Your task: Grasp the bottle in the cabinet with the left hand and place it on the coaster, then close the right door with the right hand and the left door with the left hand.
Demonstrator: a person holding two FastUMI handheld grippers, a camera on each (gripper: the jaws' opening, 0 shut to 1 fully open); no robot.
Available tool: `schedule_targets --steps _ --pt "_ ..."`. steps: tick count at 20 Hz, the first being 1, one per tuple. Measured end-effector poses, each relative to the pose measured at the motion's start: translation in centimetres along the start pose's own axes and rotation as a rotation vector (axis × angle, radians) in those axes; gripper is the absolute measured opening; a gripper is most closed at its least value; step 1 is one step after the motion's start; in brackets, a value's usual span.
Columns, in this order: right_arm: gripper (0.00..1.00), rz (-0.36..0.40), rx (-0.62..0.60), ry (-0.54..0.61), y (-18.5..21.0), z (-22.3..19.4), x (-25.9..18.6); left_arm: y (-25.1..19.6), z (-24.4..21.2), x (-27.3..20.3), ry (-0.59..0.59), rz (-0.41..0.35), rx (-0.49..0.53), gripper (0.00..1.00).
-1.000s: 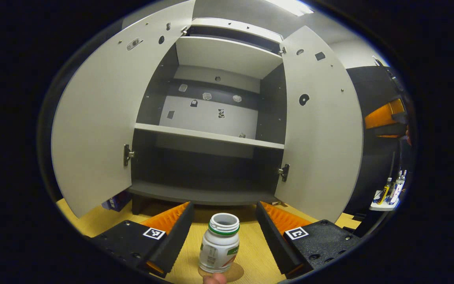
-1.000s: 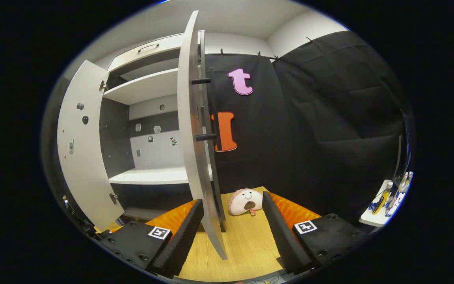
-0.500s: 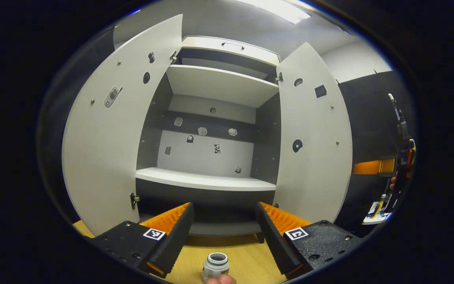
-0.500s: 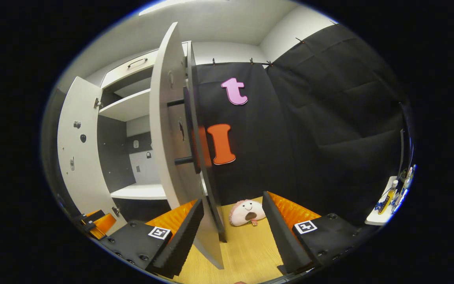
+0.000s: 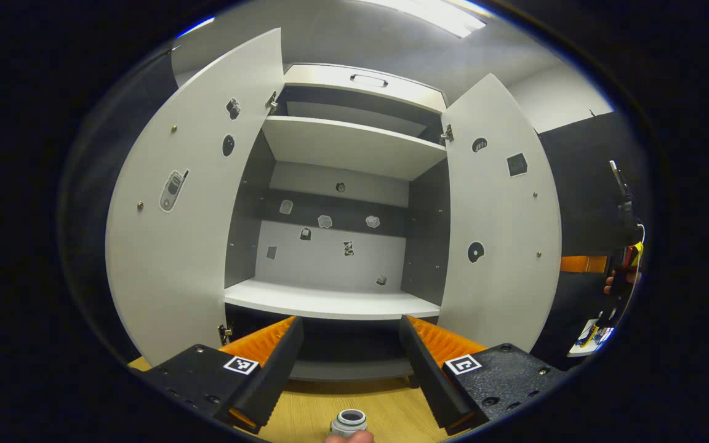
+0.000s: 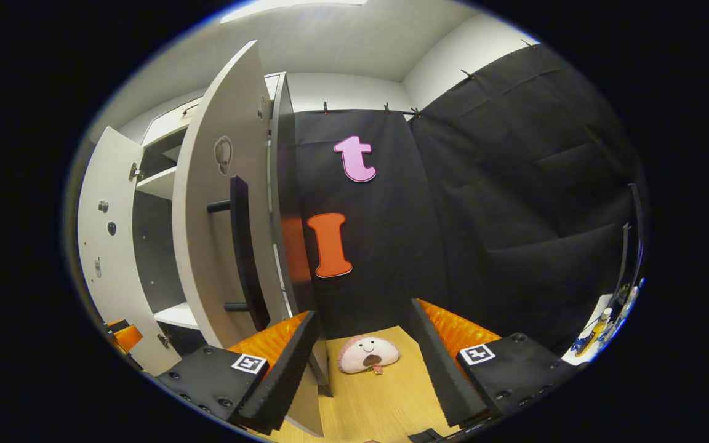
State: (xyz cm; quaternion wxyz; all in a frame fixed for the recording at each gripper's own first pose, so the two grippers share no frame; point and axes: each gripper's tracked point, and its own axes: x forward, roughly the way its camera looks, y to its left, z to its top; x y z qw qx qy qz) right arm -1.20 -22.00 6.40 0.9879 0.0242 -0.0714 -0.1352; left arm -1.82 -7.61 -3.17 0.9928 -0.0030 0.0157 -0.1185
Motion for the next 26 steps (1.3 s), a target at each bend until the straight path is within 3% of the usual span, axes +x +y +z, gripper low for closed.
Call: schedule_targets --steps 3,4,5,6,7,10,13,20,26 --pt "1.00 0.035 0.006 0.007 1.6 0.2 1.4 1.3 0.3 0.1 0.001 0.028 -0.018 0.95" --pt "0.94 0.024 -0.007 0.010 1.5 0.0 1.6 1.8 0.3 0.1 -0.004 0.040 -0.019 0.95" --pt "0.97 0.019 -0.010 -0.001 1.4 0.3 1.5 2.3 0.4 0.0 -0.011 0.055 -0.016 0.95" --pt "0.87 0.016 -0.009 -0.012 1.4 0.4 1.5 2.7 0.5 0.0 -0.016 0.067 -0.013 0.95" --pt "0.97 0.023 -0.016 -0.019 1.7 0.6 1.4 3.0 0.5 0.0 -0.016 0.074 -0.012 0.95" --pt "1.00 0.025 -0.047 -0.005 2.2 0.5 1.2 3.8 0.3 -0.2 -0.012 0.080 -0.022 0.95" --pt "0.97 0.034 -0.067 0.000 3.5 0.4 1.0 5.4 0.4 -0.1 -0.022 0.108 -0.023 0.95" --pt "0.97 0.148 -0.075 0.032 9.3 -0.5 0.6 7.1 0.7 -1.0 -0.034 0.143 -0.041 0.95" --pt "0.97 0.182 -0.103 0.032 12.4 -0.6 0.9 7.6 -0.3 -1.4 -0.010 0.164 -0.061 0.95"
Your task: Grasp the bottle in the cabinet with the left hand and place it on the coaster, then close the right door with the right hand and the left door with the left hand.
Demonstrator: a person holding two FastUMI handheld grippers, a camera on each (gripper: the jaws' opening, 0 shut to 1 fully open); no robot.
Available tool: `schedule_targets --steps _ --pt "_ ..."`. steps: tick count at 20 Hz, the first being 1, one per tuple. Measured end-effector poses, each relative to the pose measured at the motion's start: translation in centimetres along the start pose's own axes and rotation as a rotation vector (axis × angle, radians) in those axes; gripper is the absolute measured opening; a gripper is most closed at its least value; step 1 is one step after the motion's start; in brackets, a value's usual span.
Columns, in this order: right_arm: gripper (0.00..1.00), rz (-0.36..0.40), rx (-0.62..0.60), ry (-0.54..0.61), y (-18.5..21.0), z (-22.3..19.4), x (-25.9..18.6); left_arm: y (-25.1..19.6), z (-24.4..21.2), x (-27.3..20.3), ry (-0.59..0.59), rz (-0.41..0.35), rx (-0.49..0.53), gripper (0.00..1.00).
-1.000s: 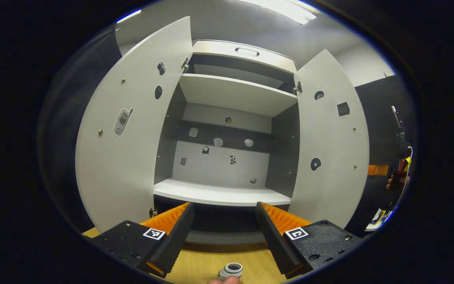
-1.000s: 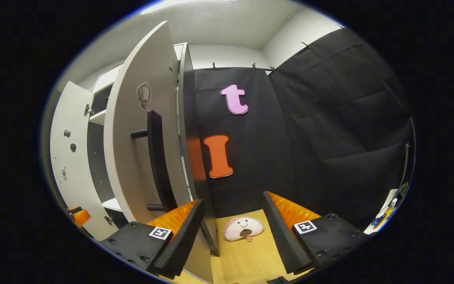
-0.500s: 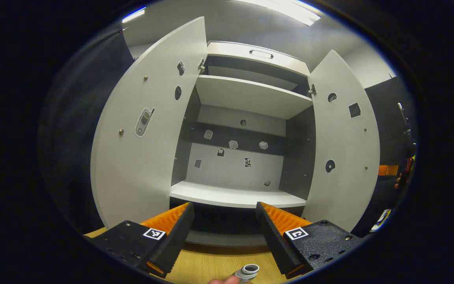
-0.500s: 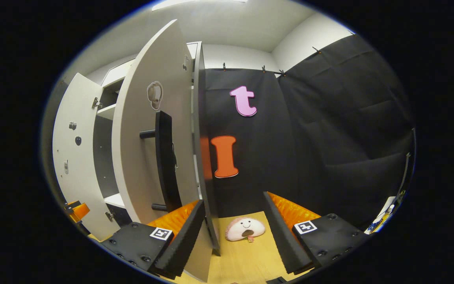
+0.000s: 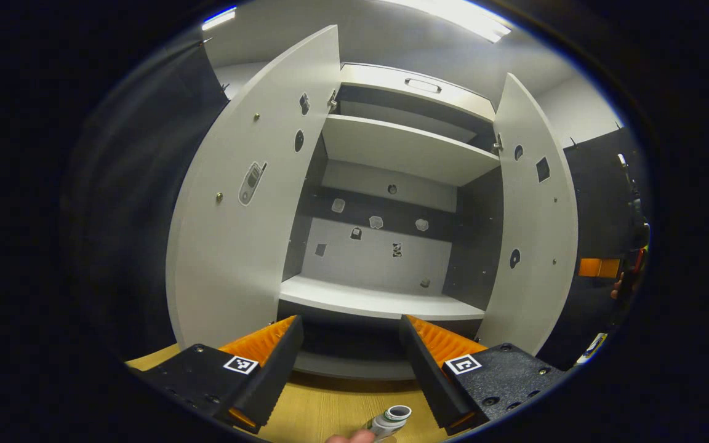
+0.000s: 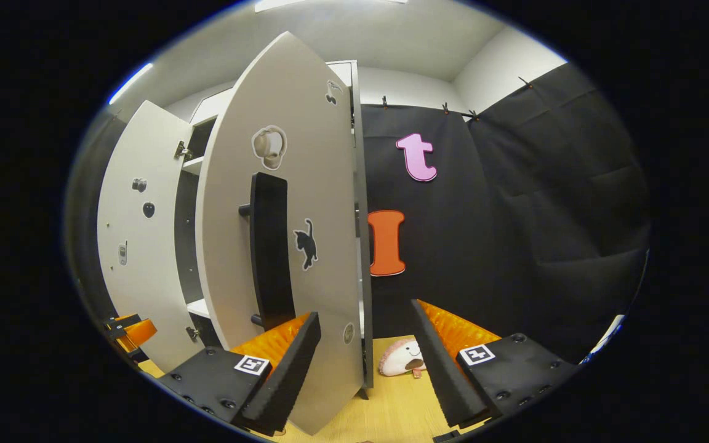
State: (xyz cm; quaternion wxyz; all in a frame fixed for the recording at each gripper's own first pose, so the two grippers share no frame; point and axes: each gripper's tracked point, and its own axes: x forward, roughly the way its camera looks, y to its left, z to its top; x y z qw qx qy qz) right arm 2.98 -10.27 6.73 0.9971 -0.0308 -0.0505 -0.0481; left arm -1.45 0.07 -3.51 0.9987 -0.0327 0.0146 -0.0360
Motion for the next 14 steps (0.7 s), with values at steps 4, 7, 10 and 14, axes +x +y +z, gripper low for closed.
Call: schedule_targets --steps 4,7,10,14 --pt "0.97 0.050 0.039 -0.008 2.5 0.1 0.8 0.3 0.6 -0.5 -0.015 0.009 0.007 0.95" --pt "0.97 0.097 0.065 0.003 4.6 -0.3 1.7 0.6 0.8 -0.9 -0.020 0.014 0.010 0.95" --pt "0.97 0.175 0.066 0.013 7.6 -0.3 2.5 1.0 0.8 -1.4 -0.018 0.025 0.011 0.95" --pt "0.97 0.221 0.054 0.021 9.5 -0.5 2.5 1.7 1.0 -2.2 -0.017 0.046 0.022 0.95"
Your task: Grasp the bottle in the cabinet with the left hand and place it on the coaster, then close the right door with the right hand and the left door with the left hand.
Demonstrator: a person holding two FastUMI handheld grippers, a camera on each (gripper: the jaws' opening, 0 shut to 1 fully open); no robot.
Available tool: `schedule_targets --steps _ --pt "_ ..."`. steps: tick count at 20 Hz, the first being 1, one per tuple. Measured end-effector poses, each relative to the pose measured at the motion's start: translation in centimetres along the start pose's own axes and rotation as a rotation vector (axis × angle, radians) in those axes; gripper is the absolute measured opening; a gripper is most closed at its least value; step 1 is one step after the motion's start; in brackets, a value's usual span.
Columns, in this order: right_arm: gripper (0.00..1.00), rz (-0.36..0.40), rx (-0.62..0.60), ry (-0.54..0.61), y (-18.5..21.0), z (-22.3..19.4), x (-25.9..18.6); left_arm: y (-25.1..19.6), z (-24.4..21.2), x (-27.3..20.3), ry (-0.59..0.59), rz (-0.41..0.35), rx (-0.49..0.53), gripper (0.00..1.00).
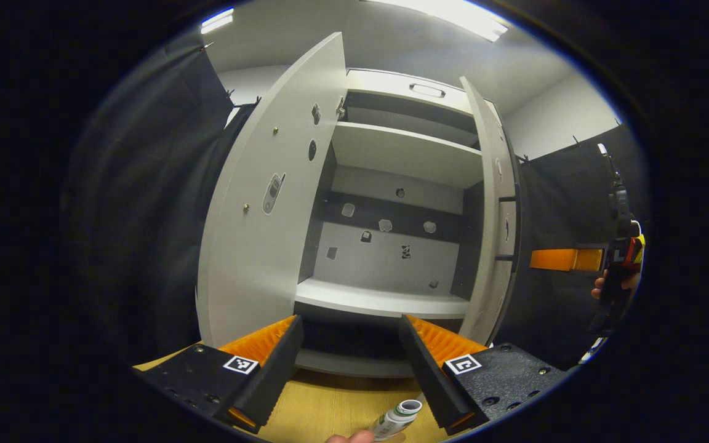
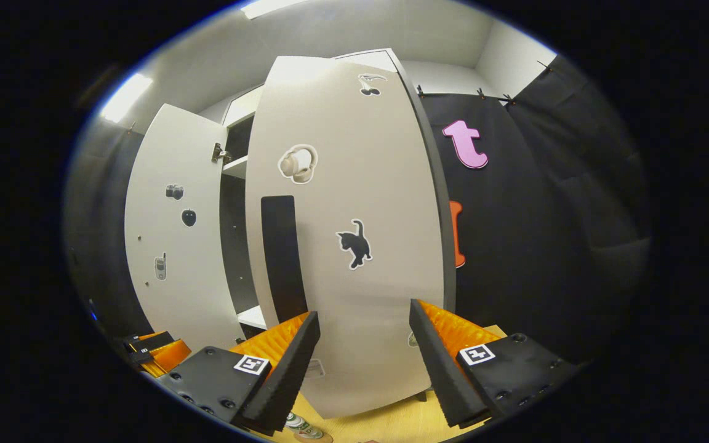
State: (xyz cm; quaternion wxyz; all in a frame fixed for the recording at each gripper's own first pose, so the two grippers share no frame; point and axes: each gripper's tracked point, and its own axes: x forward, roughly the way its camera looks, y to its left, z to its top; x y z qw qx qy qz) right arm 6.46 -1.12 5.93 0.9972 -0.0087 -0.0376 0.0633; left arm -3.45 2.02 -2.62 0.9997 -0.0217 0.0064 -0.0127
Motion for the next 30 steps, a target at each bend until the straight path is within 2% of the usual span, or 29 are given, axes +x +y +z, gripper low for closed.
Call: schedule_targets --steps 1,2,3,7,10,15,18,19,20,21,25,28,29,30 --pt "0.97 0.010 0.004 0.001 0.4 0.0 0.2 0.2 0.0 -0.1 -0.001 0.007 0.003 0.95" --pt "0.86 0.020 0.011 0.004 0.8 0.0 0.4 0.4 0.1 -0.2 0.001 0.012 0.005 0.95" --pt "0.97 0.029 0.019 0.010 1.2 -0.1 0.7 0.5 0.0 -0.3 0.003 0.014 0.005 0.95" --pt "0.97 0.073 0.032 0.023 2.6 -0.5 1.5 0.6 0.2 -0.6 0.006 0.017 0.013 0.95" --pt "0.97 0.079 0.015 0.023 3.4 -0.4 3.0 1.0 0.5 -0.7 0.008 0.025 0.006 0.95" --pt "0.97 0.068 0.031 0.023 4.2 -0.2 5.4 3.6 2.6 -1.9 -0.017 0.096 0.000 0.95" --pt "0.96 0.071 0.056 0.034 4.6 -0.6 6.3 6.5 4.5 -3.3 -0.039 0.176 0.012 0.92" --pt "0.96 0.071 0.063 0.036 4.7 -0.6 6.4 7.8 5.1 -3.9 -0.037 0.217 0.011 0.95" --pt "0.96 0.071 0.070 0.036 4.7 -0.7 6.6 9.4 5.8 -4.6 -0.040 0.265 0.009 0.92" --pt "0.96 0.069 0.073 0.034 4.8 -0.7 6.8 11.0 6.7 -5.4 -0.055 0.314 0.010 0.95" --pt "0.96 0.060 0.064 0.032 4.9 -0.8 7.0 17.1 9.7 -7.5 -0.091 0.486 0.050 0.94" --pt "0.97 0.067 0.080 0.022 5.0 -0.5 6.7 19.9 11.0 -7.4 -0.109 0.561 0.024 0.94" --pt "0.97 0.067 0.083 0.006 4.9 -0.2 6.6 20.8 11.9 -7.3 -0.129 0.575 0.031 0.92" --pt "0.97 0.066 0.076 -0.006 4.6 0.0 6.2 21.4 12.5 -6.6 -0.145 0.578 0.045 0.95"
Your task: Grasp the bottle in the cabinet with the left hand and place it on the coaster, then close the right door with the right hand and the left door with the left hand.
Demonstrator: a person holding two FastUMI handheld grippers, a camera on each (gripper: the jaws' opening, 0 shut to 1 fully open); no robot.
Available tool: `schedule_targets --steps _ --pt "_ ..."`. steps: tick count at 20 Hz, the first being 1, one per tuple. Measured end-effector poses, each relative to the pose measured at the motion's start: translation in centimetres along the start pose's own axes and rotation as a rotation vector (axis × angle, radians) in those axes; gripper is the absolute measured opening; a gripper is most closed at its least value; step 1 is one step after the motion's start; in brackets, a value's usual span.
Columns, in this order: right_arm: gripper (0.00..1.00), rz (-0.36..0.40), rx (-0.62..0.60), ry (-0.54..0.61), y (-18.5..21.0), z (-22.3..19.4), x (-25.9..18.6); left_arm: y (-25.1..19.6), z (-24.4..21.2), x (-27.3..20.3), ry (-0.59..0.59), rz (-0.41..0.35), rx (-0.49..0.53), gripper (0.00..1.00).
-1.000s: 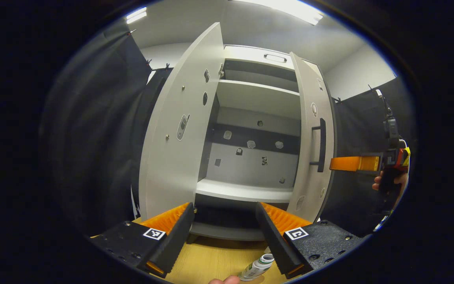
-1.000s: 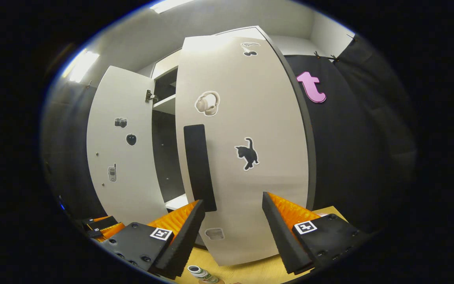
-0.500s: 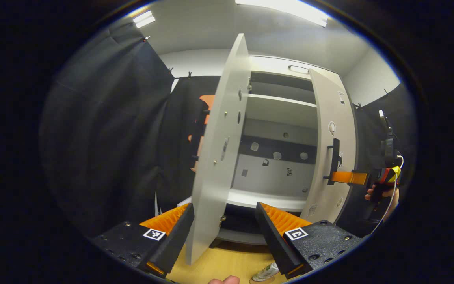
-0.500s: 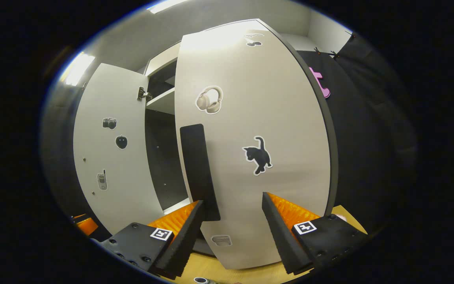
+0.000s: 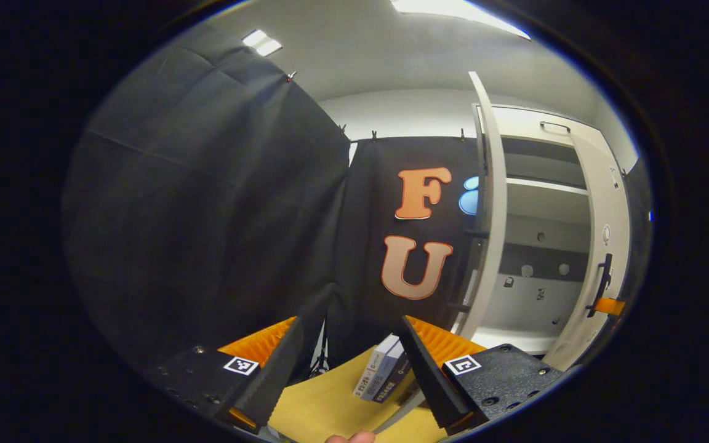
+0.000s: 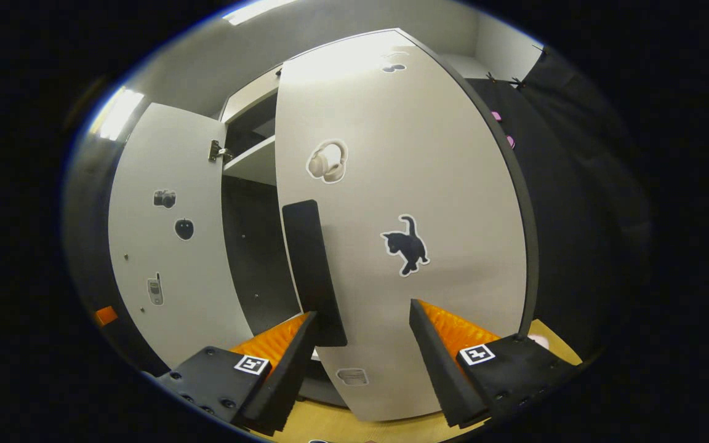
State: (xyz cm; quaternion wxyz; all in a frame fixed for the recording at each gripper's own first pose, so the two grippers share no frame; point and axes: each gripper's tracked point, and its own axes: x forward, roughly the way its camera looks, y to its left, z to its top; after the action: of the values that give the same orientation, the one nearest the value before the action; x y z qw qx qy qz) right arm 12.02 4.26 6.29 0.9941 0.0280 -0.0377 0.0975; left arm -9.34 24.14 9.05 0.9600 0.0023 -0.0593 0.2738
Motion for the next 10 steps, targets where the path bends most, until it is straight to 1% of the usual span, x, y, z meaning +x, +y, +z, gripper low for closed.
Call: schedule_targets --steps 1,2,4,5,6,7,8,9,10 --pt "0.97 -0.006 -0.014 -0.003 -0.3 0.3 -0.9 -0.1 0.2 1.2 -0.006 -0.008 0.013 0.92" --pt "0.97 -0.017 -0.035 0.003 -0.7 0.3 -1.8 -0.6 0.4 1.9 -0.011 -0.026 0.018 0.94" --pt "0.97 -0.040 -0.075 0.014 -1.5 0.2 -3.4 -2.8 0.9 3.4 -0.020 -0.090 0.003 0.94" --pt "0.97 -0.050 -0.090 0.011 -1.9 0.2 -3.9 -3.7 0.9 4.2 -0.019 -0.113 -0.002 0.92" --pt "0.97 -0.065 -0.104 0.004 -2.4 0.3 -4.5 -4.6 0.8 4.9 -0.016 -0.133 -0.006 0.95" --pt "0.97 -0.084 -0.116 0.004 -3.0 0.3 -5.2 -5.3 0.6 5.4 -0.008 -0.145 -0.009 0.92" --pt "0.97 -0.102 -0.126 0.006 -3.6 0.2 -5.8 -5.9 0.5 5.5 -0.004 -0.152 -0.014 0.92" --pt "0.97 -0.116 -0.129 0.010 -4.1 0.1 -6.4 -5.6 0.9 5.2 -0.018 -0.143 -0.017 0.94" --pt "0.97 -0.128 -0.126 0.017 -4.6 -0.2 -6.9 -5.8 1.1 5.2 -0.027 -0.149 -0.022 0.94"
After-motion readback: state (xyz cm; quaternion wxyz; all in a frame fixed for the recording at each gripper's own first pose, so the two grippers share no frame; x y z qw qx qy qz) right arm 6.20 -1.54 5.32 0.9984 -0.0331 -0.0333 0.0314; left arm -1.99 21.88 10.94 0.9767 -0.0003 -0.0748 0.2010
